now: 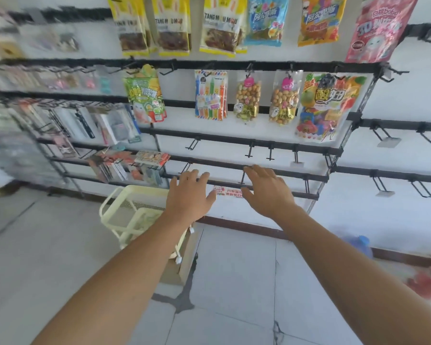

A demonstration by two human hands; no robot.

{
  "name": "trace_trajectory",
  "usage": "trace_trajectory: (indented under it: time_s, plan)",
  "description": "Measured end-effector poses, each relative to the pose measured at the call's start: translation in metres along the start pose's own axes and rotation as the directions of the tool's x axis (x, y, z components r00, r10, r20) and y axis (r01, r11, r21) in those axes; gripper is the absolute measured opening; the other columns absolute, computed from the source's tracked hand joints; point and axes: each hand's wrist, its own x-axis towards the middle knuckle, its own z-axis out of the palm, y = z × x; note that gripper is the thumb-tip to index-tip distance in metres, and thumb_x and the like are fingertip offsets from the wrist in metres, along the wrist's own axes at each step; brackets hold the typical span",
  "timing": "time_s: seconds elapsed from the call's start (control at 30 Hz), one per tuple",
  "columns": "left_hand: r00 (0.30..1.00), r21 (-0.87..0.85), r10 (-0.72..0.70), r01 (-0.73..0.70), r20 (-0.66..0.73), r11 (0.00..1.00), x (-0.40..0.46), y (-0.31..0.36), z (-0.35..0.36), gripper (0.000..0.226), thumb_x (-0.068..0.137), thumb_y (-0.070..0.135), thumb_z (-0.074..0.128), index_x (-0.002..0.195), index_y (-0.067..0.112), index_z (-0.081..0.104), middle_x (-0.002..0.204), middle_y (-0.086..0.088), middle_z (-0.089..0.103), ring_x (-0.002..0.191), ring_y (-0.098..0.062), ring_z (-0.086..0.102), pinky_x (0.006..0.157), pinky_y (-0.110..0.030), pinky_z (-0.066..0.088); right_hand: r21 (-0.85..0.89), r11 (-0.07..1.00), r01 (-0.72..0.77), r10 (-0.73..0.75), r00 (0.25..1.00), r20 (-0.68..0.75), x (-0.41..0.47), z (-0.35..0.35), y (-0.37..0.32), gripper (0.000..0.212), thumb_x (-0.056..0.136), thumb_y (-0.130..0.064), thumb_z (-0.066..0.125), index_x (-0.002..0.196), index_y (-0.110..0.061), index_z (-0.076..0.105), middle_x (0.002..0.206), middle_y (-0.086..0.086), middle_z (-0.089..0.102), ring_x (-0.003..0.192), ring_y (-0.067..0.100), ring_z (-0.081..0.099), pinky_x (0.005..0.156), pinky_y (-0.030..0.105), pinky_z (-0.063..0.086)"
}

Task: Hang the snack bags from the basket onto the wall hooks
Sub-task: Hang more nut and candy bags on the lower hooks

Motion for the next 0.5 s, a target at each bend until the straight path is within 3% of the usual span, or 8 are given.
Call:
trace_trajectory:
  time_s: [0.2, 0.5]
  plan:
    - [0.996, -0.039, -0.081, 0.082, 0.022, 0.996, -0.052, -0.071, 0.002, 0.06, 0.1, 0.056, 0.035, 0.151, 0.024, 0.034, 0.157, -0.007, 0.036, 0.145, -0.029, 0.031, 0.114, -0.052, 0.032, -0.004, 0.998, 0.059, -0.058, 0.997, 0.049, -0.017, 0.019, -0.085, 0.057, 0.102, -0.042, 0.042, 0.154, -0.023, 0.026, 0.161, 0.002, 0.027, 0.146, 0.026, 0.027, 0.114, 0.047, 0.03]
    - [0.999, -0.124, -0.037, 0.036, -0.01, 0.992, -0.093, -0.224, 0.015, 0.06, 0.101, 0.054, 0.034, 0.154, 0.025, 0.03, 0.162, -0.007, 0.029, 0.149, -0.028, 0.025, 0.117, -0.051, 0.029, -0.02, 0.999, 0.038, -0.038, 0.999, 0.023, 0.002, 0.056, -0.246, 0.058, 0.101, -0.041, 0.043, 0.154, -0.022, 0.028, 0.159, 0.001, 0.031, 0.145, 0.025, 0.03, 0.112, 0.045, 0.034]
